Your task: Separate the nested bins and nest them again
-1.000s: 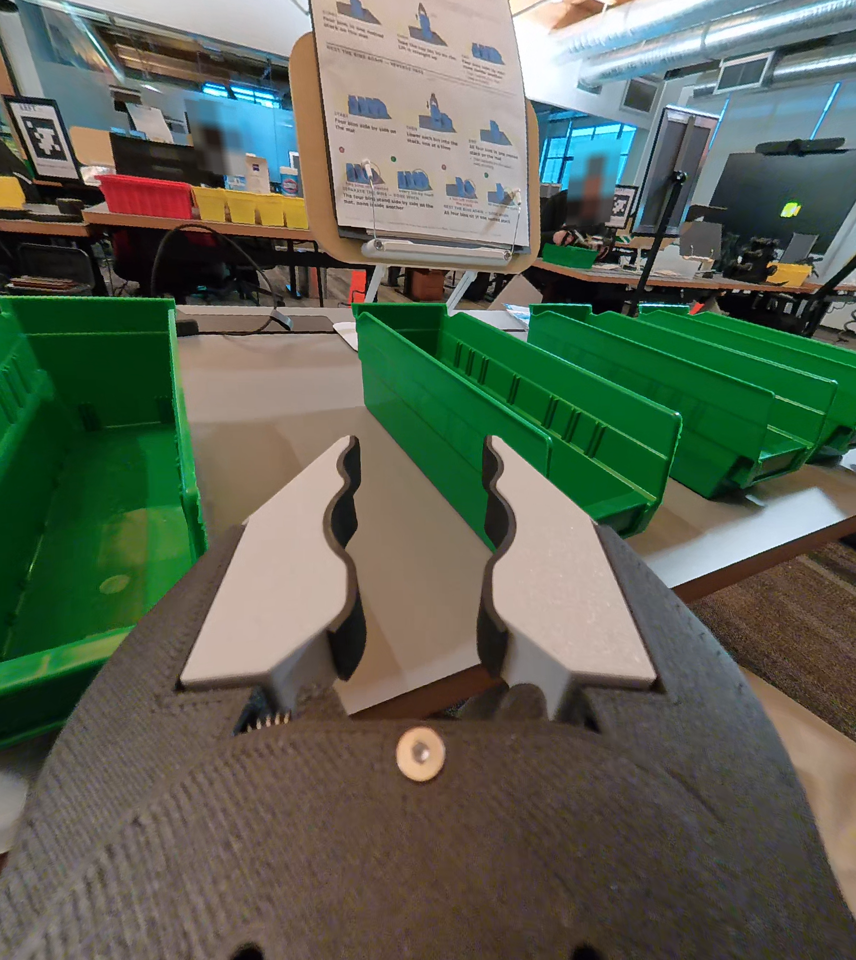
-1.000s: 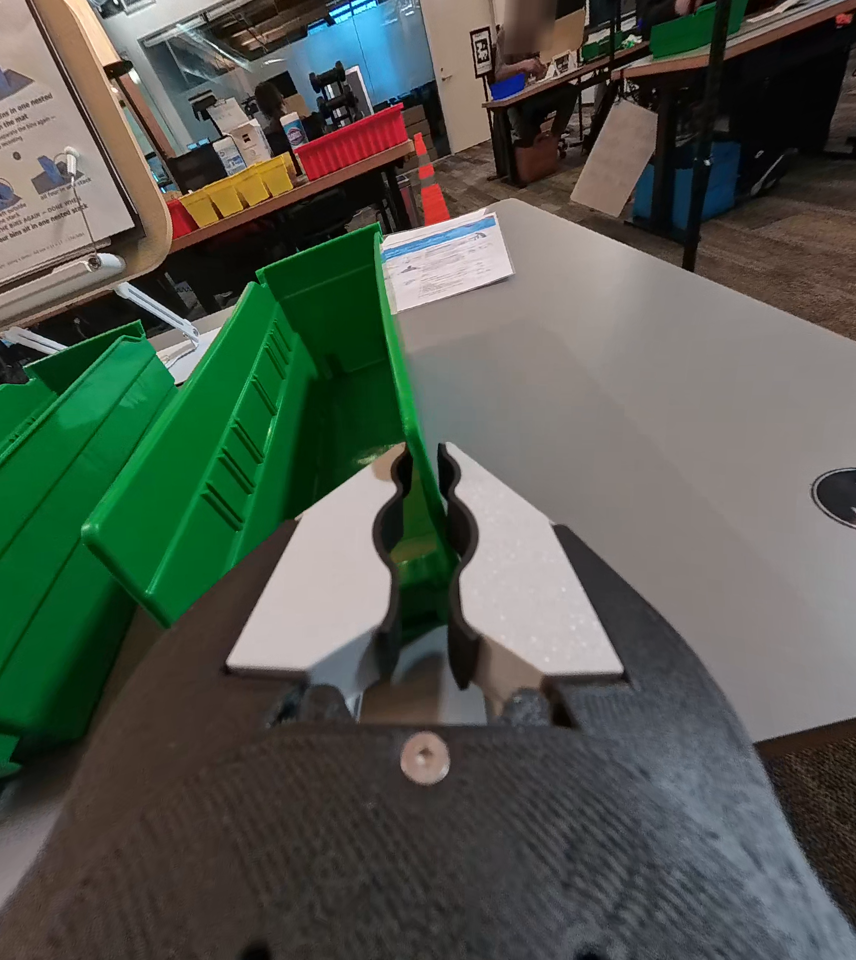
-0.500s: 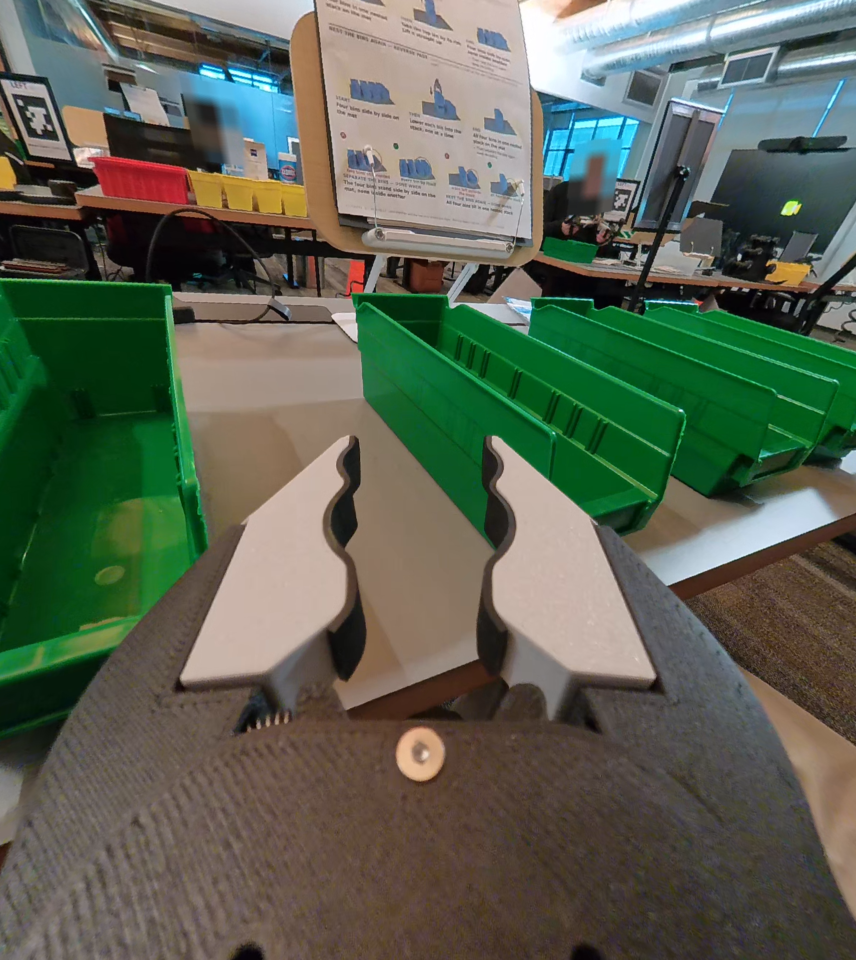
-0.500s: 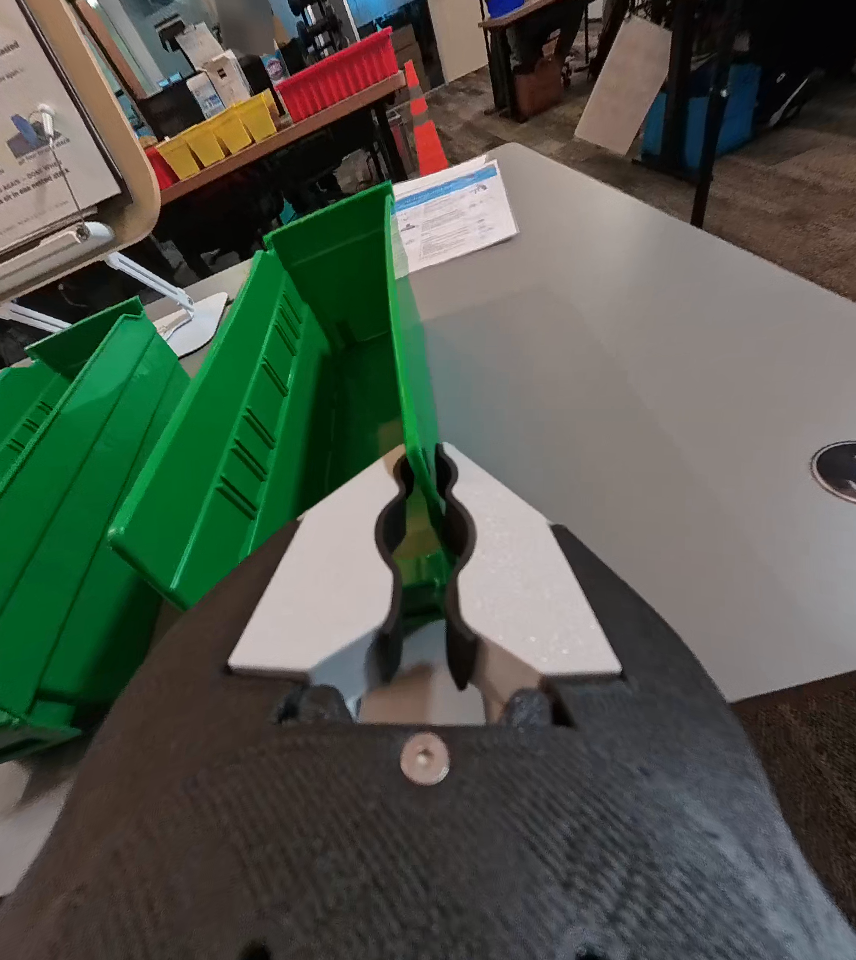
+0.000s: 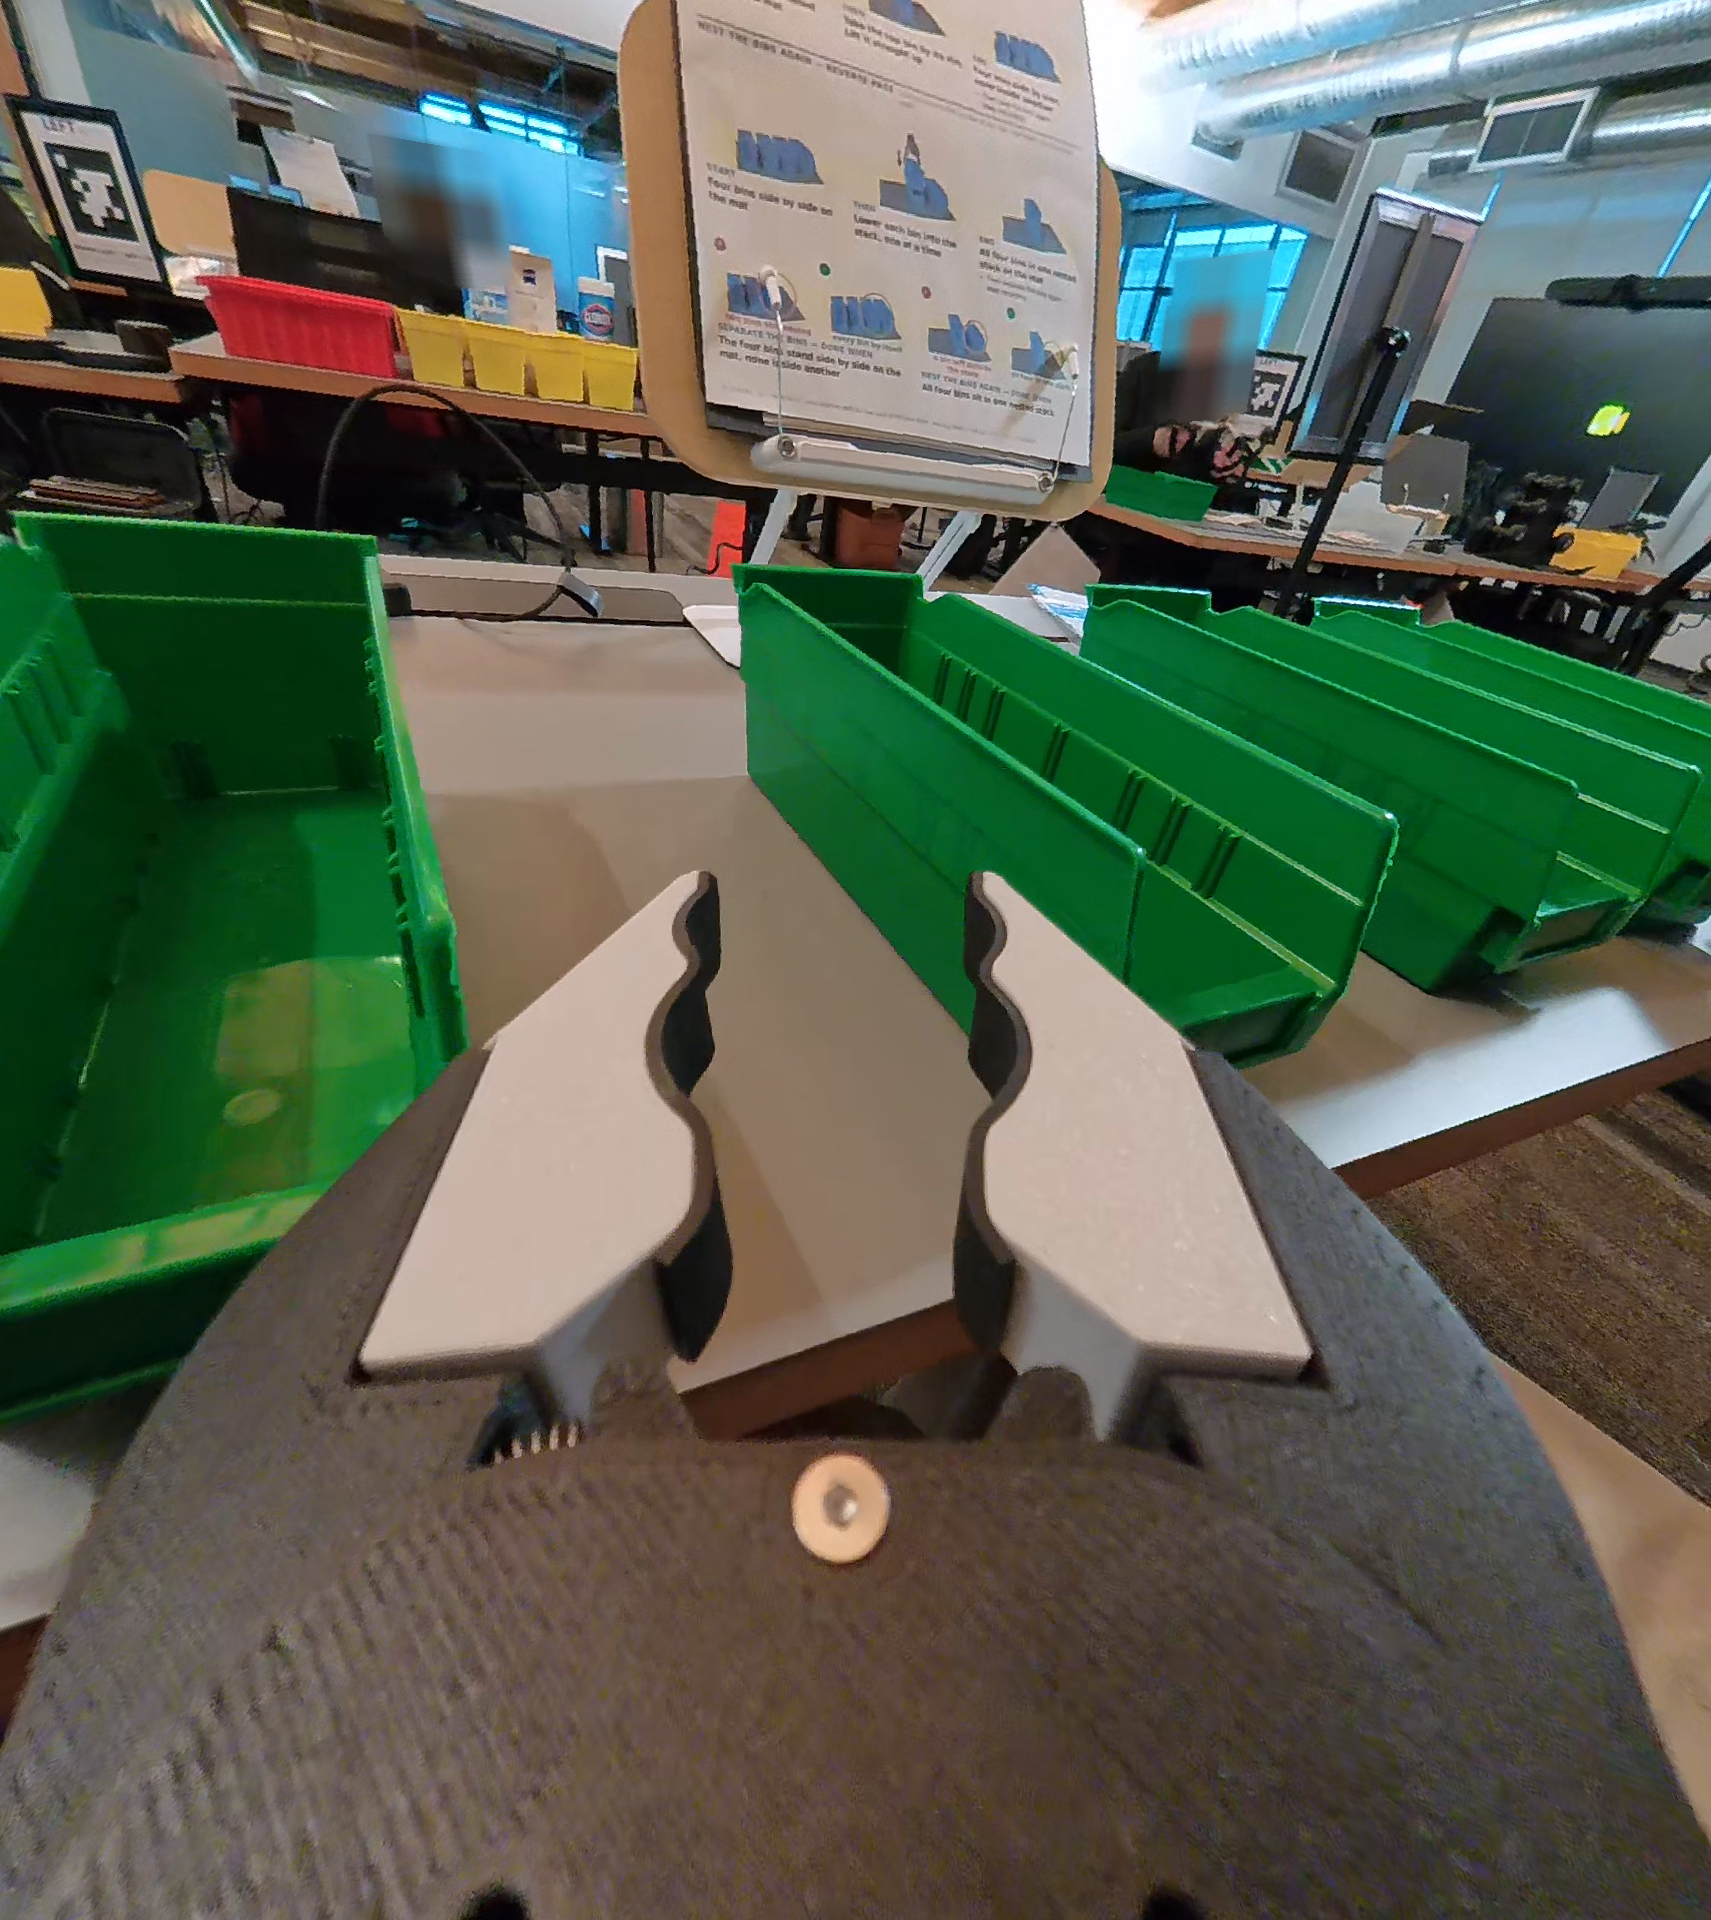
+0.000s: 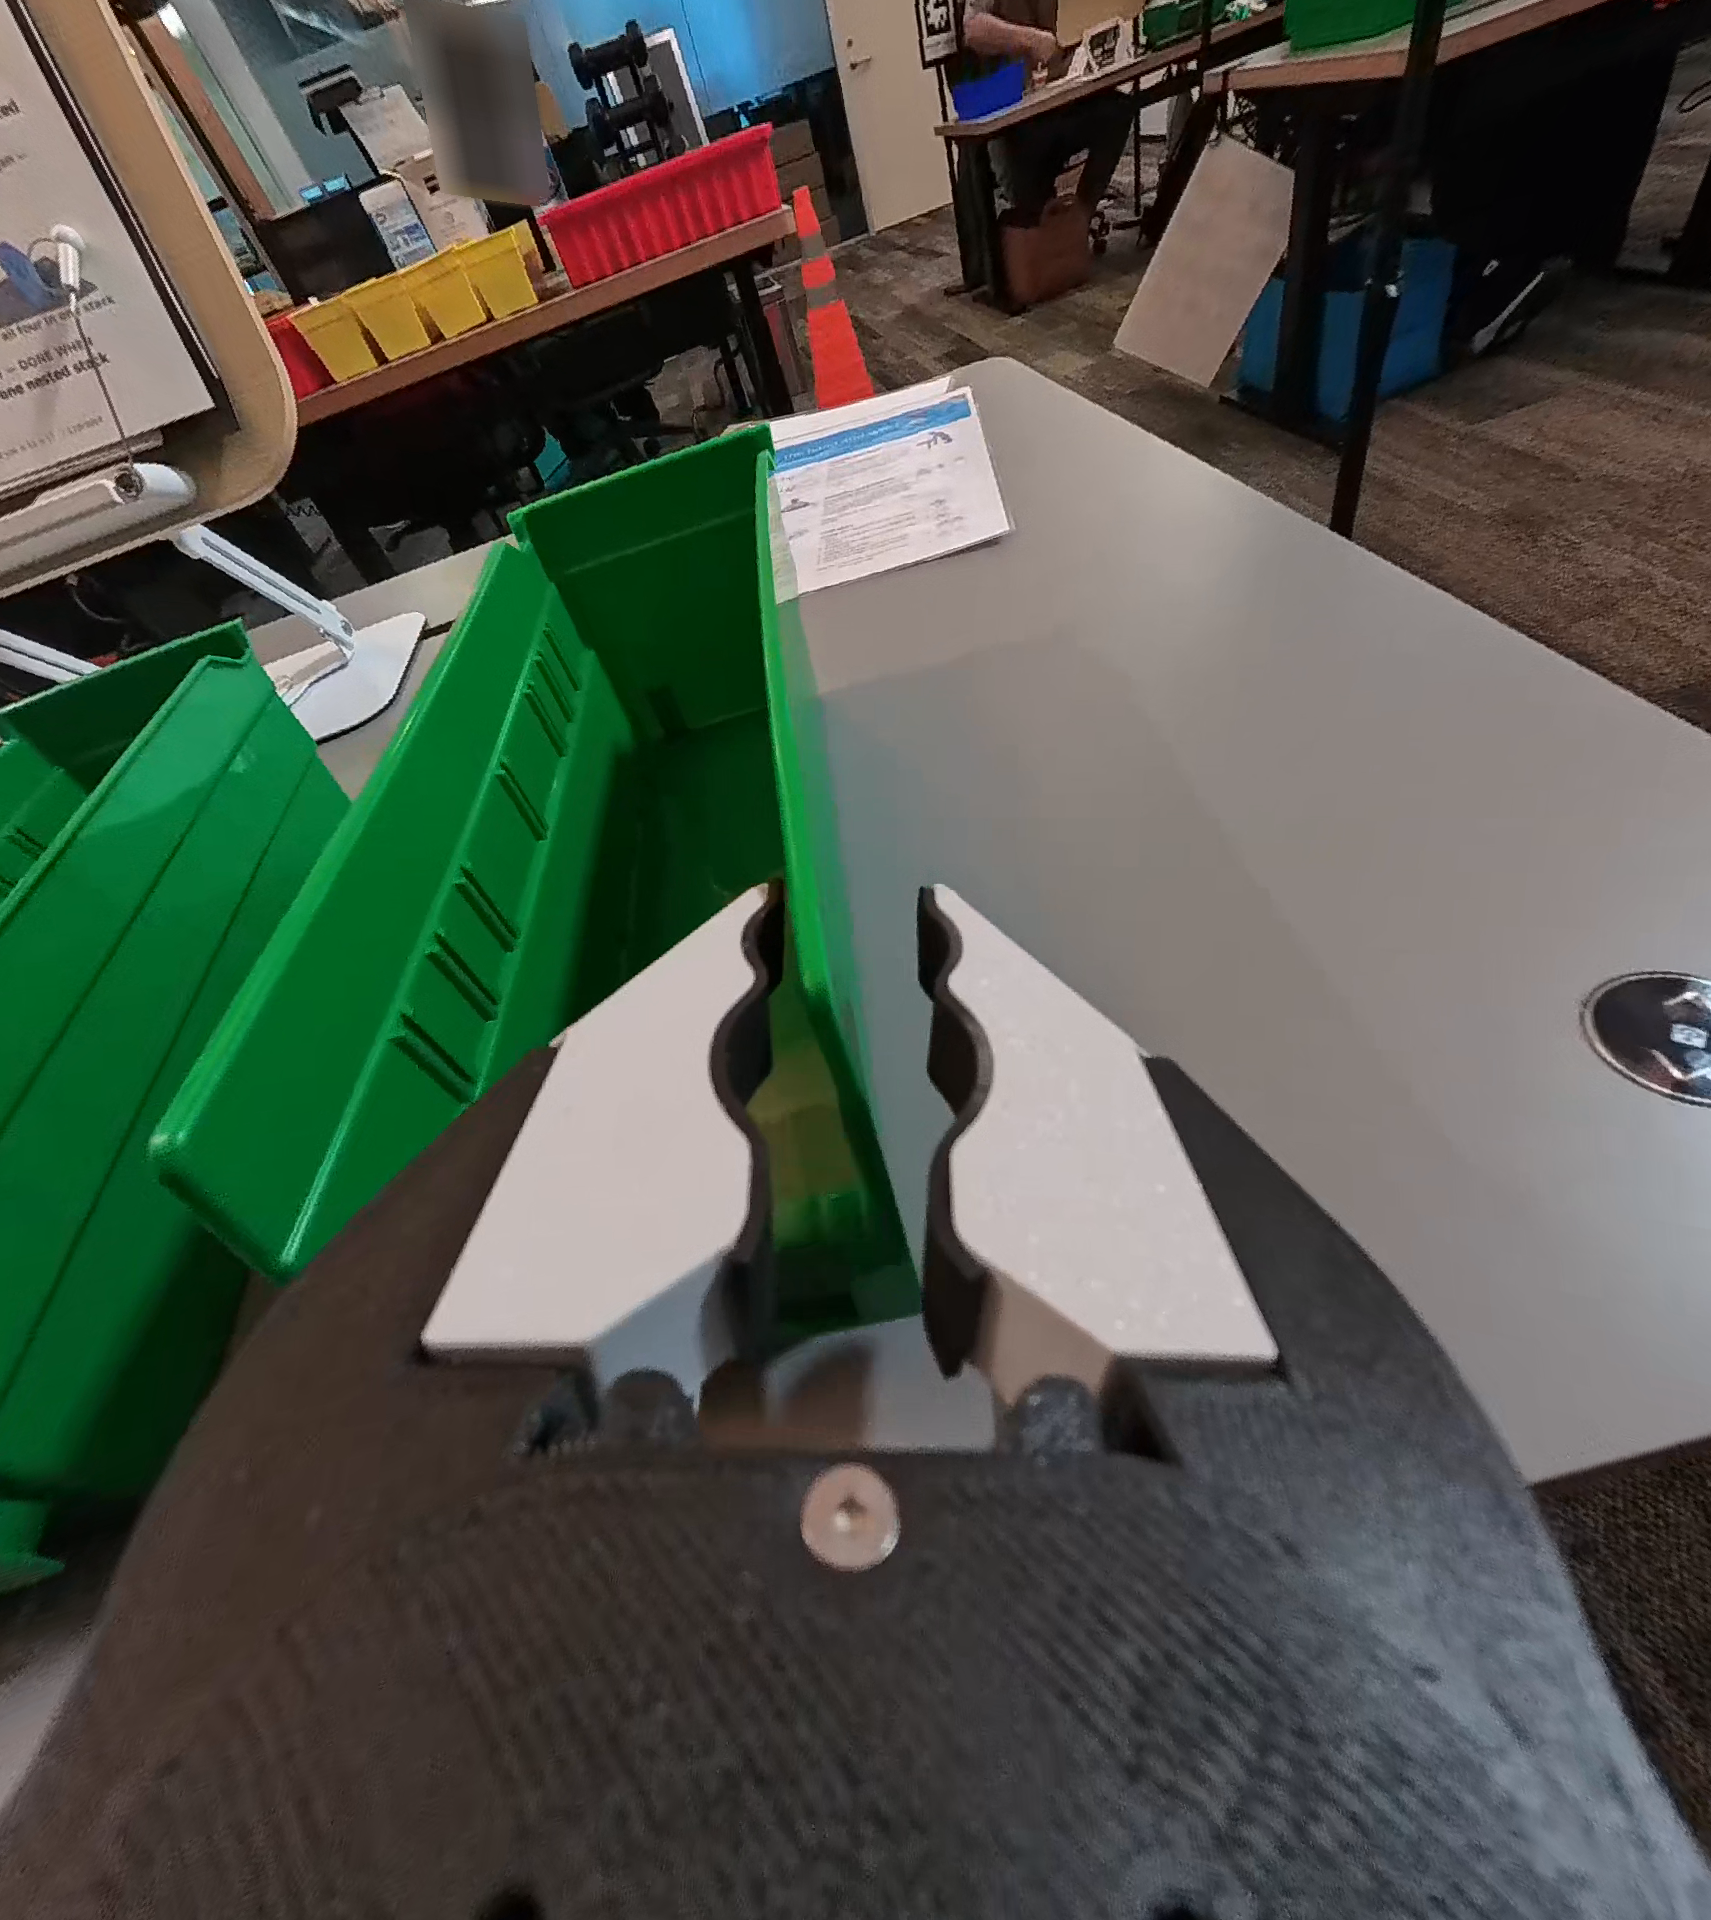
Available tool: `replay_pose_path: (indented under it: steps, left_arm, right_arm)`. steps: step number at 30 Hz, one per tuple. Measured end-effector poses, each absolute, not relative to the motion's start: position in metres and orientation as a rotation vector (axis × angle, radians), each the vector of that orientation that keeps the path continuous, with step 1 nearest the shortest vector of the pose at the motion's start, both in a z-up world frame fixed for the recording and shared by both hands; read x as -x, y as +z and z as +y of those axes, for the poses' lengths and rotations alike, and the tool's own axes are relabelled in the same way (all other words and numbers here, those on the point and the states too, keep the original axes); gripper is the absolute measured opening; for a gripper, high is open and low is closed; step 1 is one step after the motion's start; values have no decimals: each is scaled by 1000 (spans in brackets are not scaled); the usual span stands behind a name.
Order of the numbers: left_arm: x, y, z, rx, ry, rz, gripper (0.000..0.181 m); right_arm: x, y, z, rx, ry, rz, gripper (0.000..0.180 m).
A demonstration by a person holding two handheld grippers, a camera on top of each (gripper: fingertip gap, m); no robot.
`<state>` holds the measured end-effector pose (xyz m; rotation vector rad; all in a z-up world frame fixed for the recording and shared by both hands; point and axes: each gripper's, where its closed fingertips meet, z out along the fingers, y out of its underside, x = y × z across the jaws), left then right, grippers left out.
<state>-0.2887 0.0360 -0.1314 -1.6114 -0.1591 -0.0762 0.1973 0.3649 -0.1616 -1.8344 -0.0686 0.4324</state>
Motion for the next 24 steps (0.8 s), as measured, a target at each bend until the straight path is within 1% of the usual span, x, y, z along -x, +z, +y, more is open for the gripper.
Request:
replay_pose_path:
  steps: [10, 15, 18, 24]
  left_arm:
    - [297, -133, 28, 1615, -66, -189, 46]
    - [297, -133, 27, 1616, -63, -188, 46]
    - [296, -134, 27, 1622, -69, -187, 46]
    - [295, -135, 29, 1625, -76, -183, 46]
  right_arm:
    - [-186, -163, 375, 1820, 508, -40, 23]
    - [-187, -162, 377, 1814, 534, -21, 13]
    - [-181, -160, 375, 1817, 535, -74, 3]
    - [-180, -160, 373, 1821, 521, -81, 3]
